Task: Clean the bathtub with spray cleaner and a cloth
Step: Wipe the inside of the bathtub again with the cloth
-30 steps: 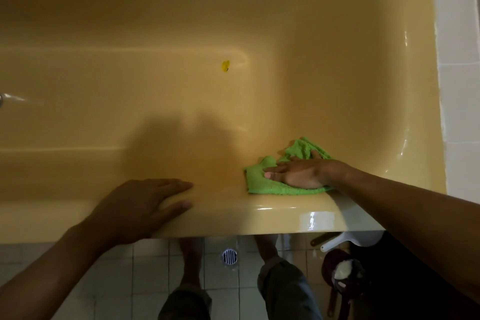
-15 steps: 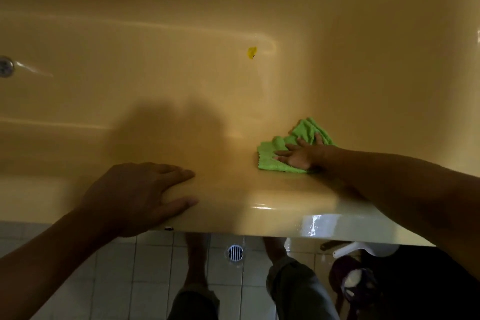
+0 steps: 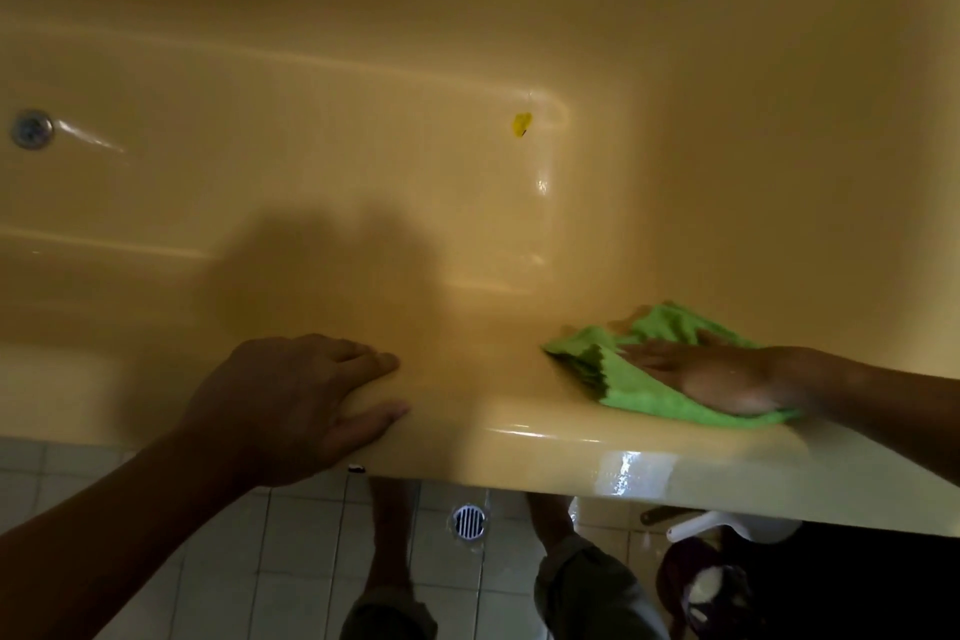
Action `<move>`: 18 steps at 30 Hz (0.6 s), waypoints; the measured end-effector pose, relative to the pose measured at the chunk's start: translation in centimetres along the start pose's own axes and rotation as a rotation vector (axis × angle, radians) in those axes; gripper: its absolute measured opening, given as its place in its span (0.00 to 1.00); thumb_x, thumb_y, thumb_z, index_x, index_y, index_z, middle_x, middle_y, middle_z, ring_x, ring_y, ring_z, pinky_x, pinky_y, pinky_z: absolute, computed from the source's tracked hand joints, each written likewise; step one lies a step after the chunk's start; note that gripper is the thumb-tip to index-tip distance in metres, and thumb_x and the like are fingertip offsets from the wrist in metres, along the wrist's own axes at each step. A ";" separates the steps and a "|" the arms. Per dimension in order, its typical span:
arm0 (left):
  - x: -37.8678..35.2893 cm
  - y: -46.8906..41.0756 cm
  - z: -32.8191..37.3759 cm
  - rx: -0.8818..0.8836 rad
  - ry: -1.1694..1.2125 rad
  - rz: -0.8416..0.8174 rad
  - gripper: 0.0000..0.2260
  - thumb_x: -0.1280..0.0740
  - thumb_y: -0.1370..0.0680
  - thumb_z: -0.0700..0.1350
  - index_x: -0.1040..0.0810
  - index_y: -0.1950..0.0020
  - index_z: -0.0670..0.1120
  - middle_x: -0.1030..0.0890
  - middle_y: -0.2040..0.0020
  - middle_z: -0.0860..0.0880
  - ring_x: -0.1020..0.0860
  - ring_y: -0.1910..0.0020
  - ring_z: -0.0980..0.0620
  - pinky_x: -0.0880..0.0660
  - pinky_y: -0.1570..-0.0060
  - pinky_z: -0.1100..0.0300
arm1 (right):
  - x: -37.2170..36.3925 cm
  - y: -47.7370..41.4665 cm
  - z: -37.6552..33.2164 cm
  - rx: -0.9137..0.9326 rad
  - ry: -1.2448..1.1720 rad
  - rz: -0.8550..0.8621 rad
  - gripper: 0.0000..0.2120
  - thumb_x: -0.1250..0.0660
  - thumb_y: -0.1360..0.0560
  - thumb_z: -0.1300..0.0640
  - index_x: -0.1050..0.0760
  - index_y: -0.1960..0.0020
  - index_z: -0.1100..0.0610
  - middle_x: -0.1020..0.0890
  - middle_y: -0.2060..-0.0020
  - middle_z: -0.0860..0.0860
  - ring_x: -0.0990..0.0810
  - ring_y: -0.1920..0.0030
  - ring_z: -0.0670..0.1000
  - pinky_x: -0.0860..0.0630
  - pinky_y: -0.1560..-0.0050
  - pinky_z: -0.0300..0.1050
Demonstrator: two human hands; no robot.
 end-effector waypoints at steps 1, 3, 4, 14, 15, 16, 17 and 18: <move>0.0 0.0 0.0 -0.001 0.009 -0.004 0.30 0.53 0.19 0.71 0.17 0.38 0.58 0.14 0.46 0.58 0.14 0.52 0.53 0.20 0.65 0.57 | 0.2 1.0 -0.2 -0.021 0.000 -0.002 0.44 0.83 0.39 0.21 0.69 0.27 0.37 0.64 0.23 0.37 0.63 0.21 0.44 0.65 0.22 0.58; 0.0 0.1 0.0 -0.002 0.013 -0.010 0.30 0.53 0.19 0.71 0.17 0.37 0.58 0.15 0.45 0.58 0.15 0.51 0.53 0.20 0.64 0.57 | 0.2 2.2 0.3 -0.096 0.126 -0.019 0.51 0.92 0.58 0.24 0.73 0.34 0.30 0.63 0.22 0.38 0.64 0.20 0.48 0.65 0.22 0.63; -0.1 0.1 -0.1 -0.006 0.012 -0.005 0.29 0.52 0.19 0.71 0.17 0.37 0.58 0.15 0.44 0.58 0.15 0.51 0.53 0.20 0.64 0.56 | 0.3 2.0 0.8 -0.134 0.182 -0.037 0.51 0.92 0.56 0.26 0.74 0.33 0.29 0.63 0.20 0.41 0.64 0.19 0.51 0.65 0.23 0.66; -0.5 0.6 -0.4 -0.056 0.024 0.107 0.21 0.43 0.19 0.62 0.14 0.45 0.52 0.13 0.50 0.54 0.15 0.58 0.49 0.21 0.67 0.55 | 2.8 -11.9 1.2 -0.335 0.161 0.040 0.31 0.71 0.21 0.33 0.62 0.19 0.37 0.61 0.17 0.48 0.66 0.19 0.59 0.69 0.29 0.76; -0.5 0.7 -0.4 -0.057 0.024 0.114 0.21 0.42 0.19 0.61 0.14 0.45 0.52 0.13 0.50 0.54 0.15 0.58 0.49 0.22 0.67 0.56 | 3.1 -13.3 0.1 -0.351 0.094 0.035 0.28 0.67 0.18 0.35 0.61 0.19 0.37 0.61 0.18 0.48 0.66 0.19 0.59 0.68 0.28 0.75; -0.6 0.7 -0.5 -0.060 0.030 0.120 0.20 0.42 0.18 0.60 0.14 0.45 0.52 0.13 0.51 0.53 0.15 0.59 0.49 0.22 0.67 0.56 | 3.5 -14.8 -1.0 -0.329 0.039 0.025 0.27 0.65 0.17 0.36 0.61 0.19 0.38 0.61 0.18 0.48 0.65 0.19 0.58 0.67 0.27 0.74; -0.7 0.8 -0.5 -0.066 0.036 0.126 0.21 0.43 0.18 0.60 0.13 0.45 0.52 0.13 0.51 0.53 0.15 0.59 0.49 0.22 0.67 0.56 | 3.9 -15.5 -2.6 -0.284 -0.018 0.009 0.27 0.62 0.16 0.37 0.60 0.18 0.40 0.61 0.18 0.48 0.64 0.19 0.58 0.66 0.25 0.72; -0.8 0.8 -0.6 -0.072 0.038 0.134 0.21 0.43 0.17 0.60 0.13 0.45 0.51 0.13 0.51 0.53 0.15 0.60 0.49 0.22 0.67 0.56 | 3.8 -16.6 -3.4 -0.230 -0.062 0.006 0.27 0.60 0.14 0.40 0.59 0.17 0.43 0.60 0.17 0.49 0.62 0.18 0.59 0.64 0.23 0.69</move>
Point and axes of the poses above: each hand's wrist, its own y-axis away from the middle knuckle, its own x-axis out of the back of the hand, z = x × y, the point moved 1 cm from there along -y, towards the middle knuckle
